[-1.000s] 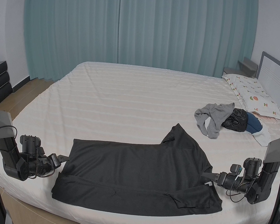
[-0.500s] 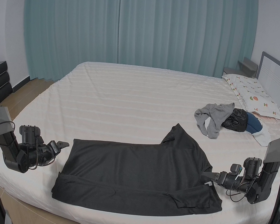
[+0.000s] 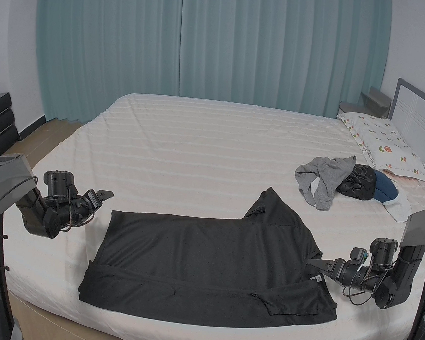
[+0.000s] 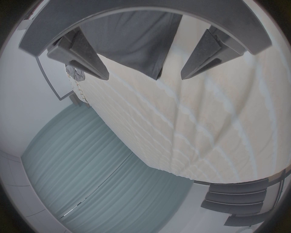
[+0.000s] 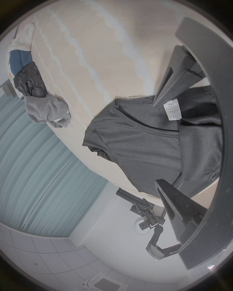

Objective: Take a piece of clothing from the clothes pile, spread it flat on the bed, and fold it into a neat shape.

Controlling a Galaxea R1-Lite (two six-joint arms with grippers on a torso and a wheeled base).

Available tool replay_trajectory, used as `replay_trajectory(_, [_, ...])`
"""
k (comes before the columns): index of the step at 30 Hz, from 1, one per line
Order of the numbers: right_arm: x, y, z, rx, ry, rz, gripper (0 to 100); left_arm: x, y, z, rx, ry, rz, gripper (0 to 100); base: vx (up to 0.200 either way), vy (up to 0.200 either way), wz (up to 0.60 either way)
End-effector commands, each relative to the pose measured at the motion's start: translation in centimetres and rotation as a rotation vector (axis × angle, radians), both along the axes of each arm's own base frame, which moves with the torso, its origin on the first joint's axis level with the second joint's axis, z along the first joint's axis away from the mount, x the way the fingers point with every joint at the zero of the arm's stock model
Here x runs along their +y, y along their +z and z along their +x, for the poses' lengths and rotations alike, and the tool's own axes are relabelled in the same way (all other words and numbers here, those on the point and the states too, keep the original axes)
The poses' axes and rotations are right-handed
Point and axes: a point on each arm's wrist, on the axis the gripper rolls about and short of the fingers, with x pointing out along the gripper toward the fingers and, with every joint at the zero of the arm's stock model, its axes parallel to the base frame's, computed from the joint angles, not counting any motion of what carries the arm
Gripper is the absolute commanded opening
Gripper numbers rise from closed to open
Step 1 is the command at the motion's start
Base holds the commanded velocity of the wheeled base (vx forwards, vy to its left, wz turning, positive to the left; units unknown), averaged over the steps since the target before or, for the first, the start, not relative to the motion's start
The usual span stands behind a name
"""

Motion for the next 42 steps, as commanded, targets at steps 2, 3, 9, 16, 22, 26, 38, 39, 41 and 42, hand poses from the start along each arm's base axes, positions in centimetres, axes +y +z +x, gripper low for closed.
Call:
replay_trajectory(2, [-0.2, 0.2, 0.2, 0.005, -0.021, 0.022, 100, -0.1, -3.6, 2.8, 0.016, -0.015, -0.011, 100, 0.000, 0.000, 0.00])
replay_trajectory(3, [-0.2, 0.2, 0.2, 0.006, -0.020, 0.023, 100, -0.3, -3.8, 2.8, 0.021, -0.023, -0.014, 100, 0.000, 0.000, 0.00])
replay_trajectory(9, [0.0, 0.0, 0.2, 0.013, -0.015, 0.025, 100, -0.5, -4.3, 3.4, 0.005, -0.038, -0.015, 100, 0.000, 0.000, 0.00])
replay_trajectory(16, [0.1, 0.0, 0.2, 0.016, -0.013, 0.027, 100, -2.0, -4.1, 3.5, -0.024, -0.072, -0.029, 100, 0.000, 0.000, 0.00])
replay_trajectory(22, [0.1, 0.0, 0.4, 0.011, -0.013, 0.027, 100, -2.1, -4.8, 3.6, -0.039, -0.075, -0.023, 0, 0.000, 0.000, 0.00])
replay_trajectory(26, [0.1, -0.1, 0.4, 0.013, -0.013, 0.027, 100, -2.3, -5.0, 3.6, -0.036, -0.079, -0.021, 0, 0.000, 0.000, 0.00])
replay_trajectory(38, [-0.1, 0.3, 1.6, -0.028, -0.074, -0.010, 100, -2.1, -3.6, 3.7, -0.064, 0.004, 0.017, 0, 0.000, 0.000, 0.00])
replay_trajectory(39, [0.0, 0.3, 1.7, -0.028, -0.079, -0.014, 100, -2.1, -3.5, 3.7, -0.067, 0.012, 0.019, 0, 0.000, 0.000, 0.00])
replay_trajectory(41, [0.7, 0.4, 2.5, -0.056, -0.109, -0.044, 100, -1.9, -3.0, 3.7, -0.073, 0.056, 0.038, 0, 0.000, 0.000, 0.00])
replay_trajectory(42, [0.8, 0.6, 2.9, -0.067, -0.122, -0.053, 100, -1.9, -3.0, 3.5, -0.070, 0.062, 0.041, 0, 0.000, 0.000, 0.00])
